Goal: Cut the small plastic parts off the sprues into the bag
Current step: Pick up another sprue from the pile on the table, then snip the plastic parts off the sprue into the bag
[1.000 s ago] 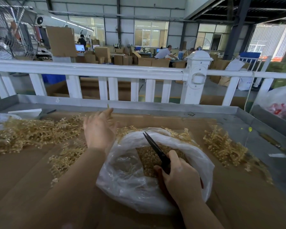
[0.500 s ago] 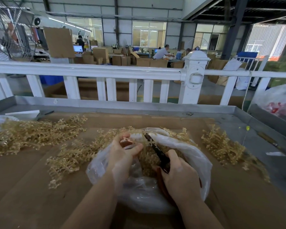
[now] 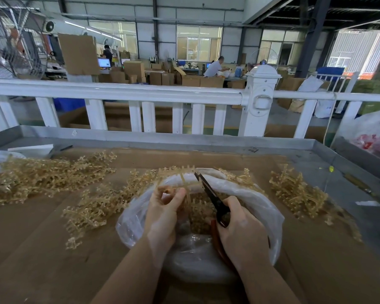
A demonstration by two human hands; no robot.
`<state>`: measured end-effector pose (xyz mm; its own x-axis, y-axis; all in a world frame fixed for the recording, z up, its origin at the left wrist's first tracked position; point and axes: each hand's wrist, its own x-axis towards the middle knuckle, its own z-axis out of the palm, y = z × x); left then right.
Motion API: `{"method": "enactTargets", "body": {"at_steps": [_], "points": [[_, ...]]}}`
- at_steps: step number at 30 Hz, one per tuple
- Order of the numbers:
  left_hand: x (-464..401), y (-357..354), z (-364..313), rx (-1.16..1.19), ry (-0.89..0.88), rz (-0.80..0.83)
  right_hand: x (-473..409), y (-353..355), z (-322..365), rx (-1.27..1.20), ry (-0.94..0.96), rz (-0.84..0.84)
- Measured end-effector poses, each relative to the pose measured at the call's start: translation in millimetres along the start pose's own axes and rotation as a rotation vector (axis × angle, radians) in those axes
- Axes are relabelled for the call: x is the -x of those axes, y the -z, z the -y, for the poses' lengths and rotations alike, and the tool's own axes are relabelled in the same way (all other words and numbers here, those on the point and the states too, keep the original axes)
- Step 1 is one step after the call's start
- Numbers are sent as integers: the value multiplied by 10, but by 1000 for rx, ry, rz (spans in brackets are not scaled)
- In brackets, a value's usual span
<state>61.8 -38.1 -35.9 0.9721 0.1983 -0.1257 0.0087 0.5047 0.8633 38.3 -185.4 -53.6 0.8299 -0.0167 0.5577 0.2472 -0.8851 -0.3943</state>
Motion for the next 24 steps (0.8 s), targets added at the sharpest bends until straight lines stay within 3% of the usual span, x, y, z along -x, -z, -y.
{"method": "enactTargets", "body": {"at_steps": [8, 17, 24], "points": [[-29, 82, -59, 382, 57, 52, 11, -13, -7, -8, 5, -44], [-7, 48, -10, 306, 47, 79, 9, -30, -23, -1, 6, -72], [-14, 74, -27, 159, 122, 353, 9, -58, -33, 18, 12, -55]]}}
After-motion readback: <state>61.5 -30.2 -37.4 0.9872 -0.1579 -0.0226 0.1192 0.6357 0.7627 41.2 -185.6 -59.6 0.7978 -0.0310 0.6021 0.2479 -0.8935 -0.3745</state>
